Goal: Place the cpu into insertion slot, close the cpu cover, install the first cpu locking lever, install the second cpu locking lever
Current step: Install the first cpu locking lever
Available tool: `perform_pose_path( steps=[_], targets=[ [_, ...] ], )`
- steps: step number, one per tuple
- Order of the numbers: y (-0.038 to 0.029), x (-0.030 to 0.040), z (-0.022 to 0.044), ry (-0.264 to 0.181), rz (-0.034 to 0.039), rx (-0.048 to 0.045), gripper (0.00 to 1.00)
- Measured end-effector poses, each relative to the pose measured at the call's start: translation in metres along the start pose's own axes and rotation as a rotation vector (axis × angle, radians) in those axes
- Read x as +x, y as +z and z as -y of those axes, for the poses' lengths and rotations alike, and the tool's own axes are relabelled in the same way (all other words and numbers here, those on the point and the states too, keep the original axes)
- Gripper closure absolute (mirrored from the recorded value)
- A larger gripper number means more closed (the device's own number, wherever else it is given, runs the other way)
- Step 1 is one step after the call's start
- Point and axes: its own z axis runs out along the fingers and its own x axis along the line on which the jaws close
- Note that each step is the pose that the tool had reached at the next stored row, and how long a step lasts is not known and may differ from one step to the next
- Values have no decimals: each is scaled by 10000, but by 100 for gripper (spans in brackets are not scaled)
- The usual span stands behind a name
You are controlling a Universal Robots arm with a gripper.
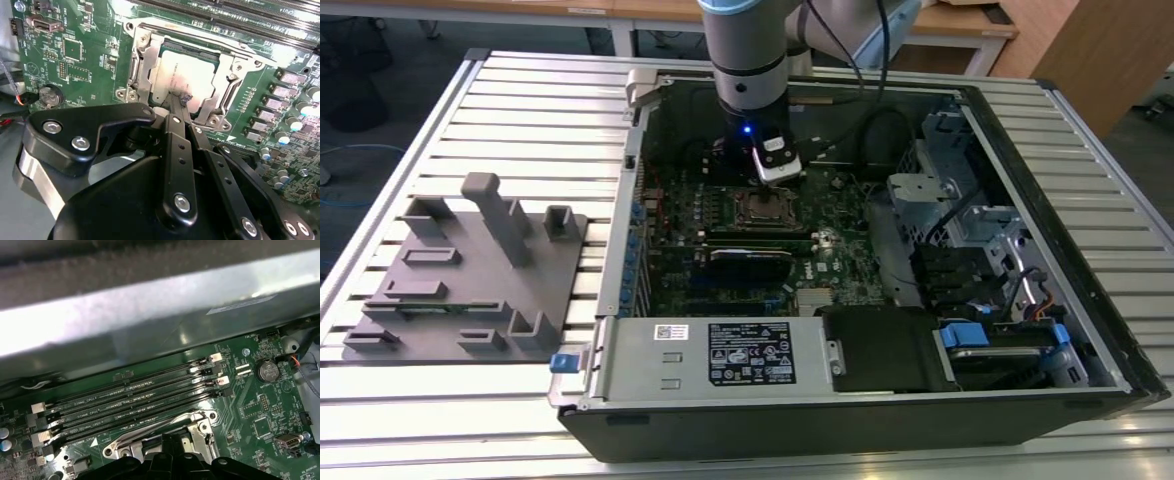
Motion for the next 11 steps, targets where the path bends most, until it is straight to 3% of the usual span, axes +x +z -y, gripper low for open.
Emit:
perform_pose_path(
  steps=[3,8,11],
  targets=[
    [-1,-1,0,-1,-1,0,90],
    [-82,-14,-11,0,-2,0,90],
    [-95,-17,-13,0,-2,-2,90]
  ],
)
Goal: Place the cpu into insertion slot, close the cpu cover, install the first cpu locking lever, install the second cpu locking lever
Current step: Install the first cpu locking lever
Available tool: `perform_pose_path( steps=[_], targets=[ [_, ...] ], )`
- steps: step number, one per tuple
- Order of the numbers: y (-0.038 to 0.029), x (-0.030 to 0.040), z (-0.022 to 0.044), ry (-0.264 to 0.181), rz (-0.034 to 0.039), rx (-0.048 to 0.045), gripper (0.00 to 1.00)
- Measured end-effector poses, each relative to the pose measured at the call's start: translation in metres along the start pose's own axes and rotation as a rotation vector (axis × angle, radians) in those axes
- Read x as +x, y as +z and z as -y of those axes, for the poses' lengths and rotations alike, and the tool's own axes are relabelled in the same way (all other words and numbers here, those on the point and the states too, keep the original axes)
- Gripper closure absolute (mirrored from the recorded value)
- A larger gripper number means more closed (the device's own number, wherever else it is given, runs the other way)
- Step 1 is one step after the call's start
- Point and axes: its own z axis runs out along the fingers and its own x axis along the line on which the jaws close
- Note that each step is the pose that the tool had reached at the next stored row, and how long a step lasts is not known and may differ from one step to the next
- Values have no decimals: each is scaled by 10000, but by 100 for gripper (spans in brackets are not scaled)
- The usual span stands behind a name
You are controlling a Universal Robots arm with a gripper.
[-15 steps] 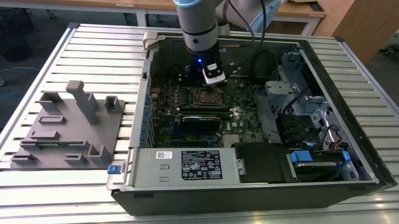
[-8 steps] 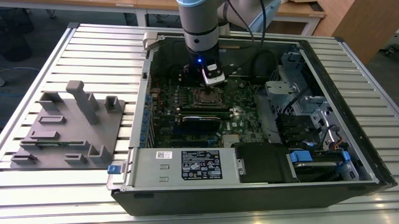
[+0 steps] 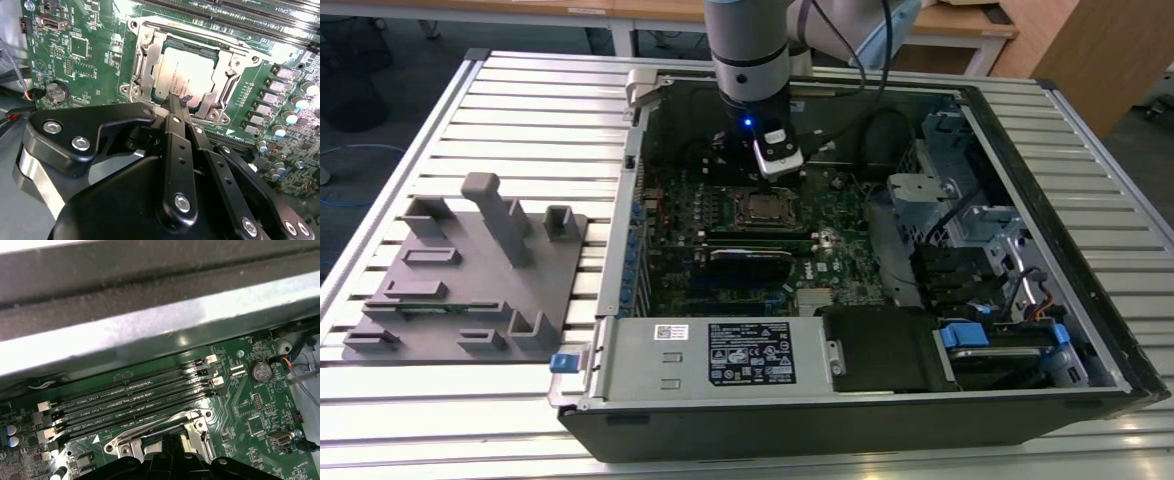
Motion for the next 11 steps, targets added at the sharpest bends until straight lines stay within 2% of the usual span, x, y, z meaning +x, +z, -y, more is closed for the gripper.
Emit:
perform_pose_path(
  steps=[3,4,8,9,11],
  targets=[
    [-1,0,0,0,-3,1,90],
    [-1,-1,0,1,-39,13,90],
    [6,-5,-1,25,-465,200,90],
    [7,-6,-1,30,-541,234,90],
    [6,-5,-1,32,-554,240,90]
  ],
)
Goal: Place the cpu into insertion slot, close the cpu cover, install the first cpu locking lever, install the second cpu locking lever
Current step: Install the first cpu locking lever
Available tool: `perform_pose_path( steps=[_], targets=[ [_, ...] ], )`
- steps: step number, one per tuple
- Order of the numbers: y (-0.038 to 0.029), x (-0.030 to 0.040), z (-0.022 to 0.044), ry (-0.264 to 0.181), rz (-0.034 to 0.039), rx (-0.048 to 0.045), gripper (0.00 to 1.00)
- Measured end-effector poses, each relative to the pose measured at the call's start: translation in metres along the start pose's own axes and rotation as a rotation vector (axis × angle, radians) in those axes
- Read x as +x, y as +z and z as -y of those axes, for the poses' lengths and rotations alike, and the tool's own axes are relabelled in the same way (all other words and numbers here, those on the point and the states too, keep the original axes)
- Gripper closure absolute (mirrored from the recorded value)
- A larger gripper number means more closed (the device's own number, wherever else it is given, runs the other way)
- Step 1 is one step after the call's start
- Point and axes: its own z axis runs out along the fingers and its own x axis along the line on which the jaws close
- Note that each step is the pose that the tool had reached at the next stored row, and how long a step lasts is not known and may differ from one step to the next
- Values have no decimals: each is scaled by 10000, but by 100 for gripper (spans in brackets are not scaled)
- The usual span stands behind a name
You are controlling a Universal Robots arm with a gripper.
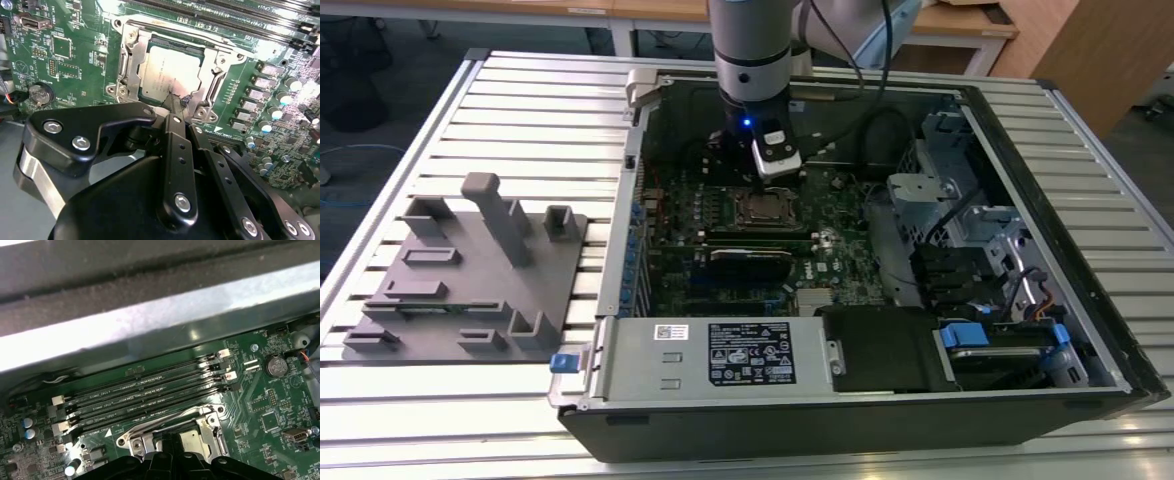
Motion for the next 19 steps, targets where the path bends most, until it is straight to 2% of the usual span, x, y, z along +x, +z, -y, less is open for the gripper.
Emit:
perform_pose_path(
  steps=[3,8,11,15,19],
  targets=[
    [1,-2,-1,-1,-9,0,90],
    [10,-56,-17,-113,-33,10,90],
    [12,-72,-22,-176,-44,110,90],
    [12,-72,-22,-198,-1,256,90],
    [9,-74,-17,-203,8,293,90]
  ],
)
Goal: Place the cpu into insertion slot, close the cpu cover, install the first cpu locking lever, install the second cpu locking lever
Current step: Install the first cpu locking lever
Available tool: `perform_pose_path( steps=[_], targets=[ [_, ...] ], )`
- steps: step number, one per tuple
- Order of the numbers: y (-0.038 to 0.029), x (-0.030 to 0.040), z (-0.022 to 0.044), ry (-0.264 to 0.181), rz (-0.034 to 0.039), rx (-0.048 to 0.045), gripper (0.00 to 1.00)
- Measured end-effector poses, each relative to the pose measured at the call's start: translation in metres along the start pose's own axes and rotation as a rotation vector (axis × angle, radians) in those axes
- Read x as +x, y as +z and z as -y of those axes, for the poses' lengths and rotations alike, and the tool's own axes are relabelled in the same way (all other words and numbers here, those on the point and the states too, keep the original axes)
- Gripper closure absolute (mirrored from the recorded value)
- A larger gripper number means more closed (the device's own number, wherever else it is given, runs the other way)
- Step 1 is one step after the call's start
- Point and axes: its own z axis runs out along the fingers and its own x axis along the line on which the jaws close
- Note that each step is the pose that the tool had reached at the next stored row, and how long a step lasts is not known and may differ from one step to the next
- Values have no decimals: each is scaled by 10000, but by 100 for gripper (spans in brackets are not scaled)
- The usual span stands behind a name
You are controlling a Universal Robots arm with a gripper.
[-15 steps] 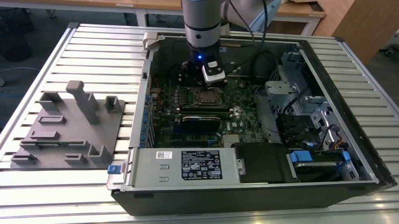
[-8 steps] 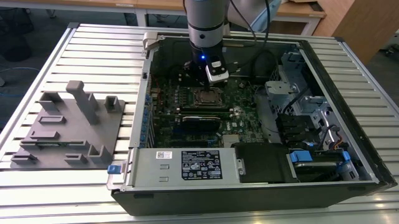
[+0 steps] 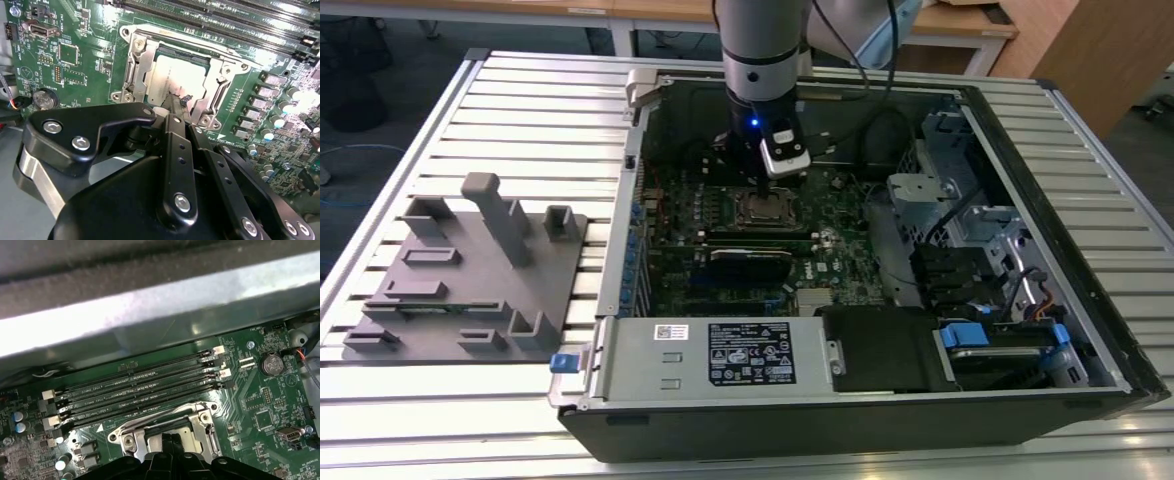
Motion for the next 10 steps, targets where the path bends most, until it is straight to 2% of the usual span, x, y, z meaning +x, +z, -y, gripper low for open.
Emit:
perform_pose_path(
  steps=[10],
  targets=[
    [-2,-24,84,1,1,-4,90]
  ],
)
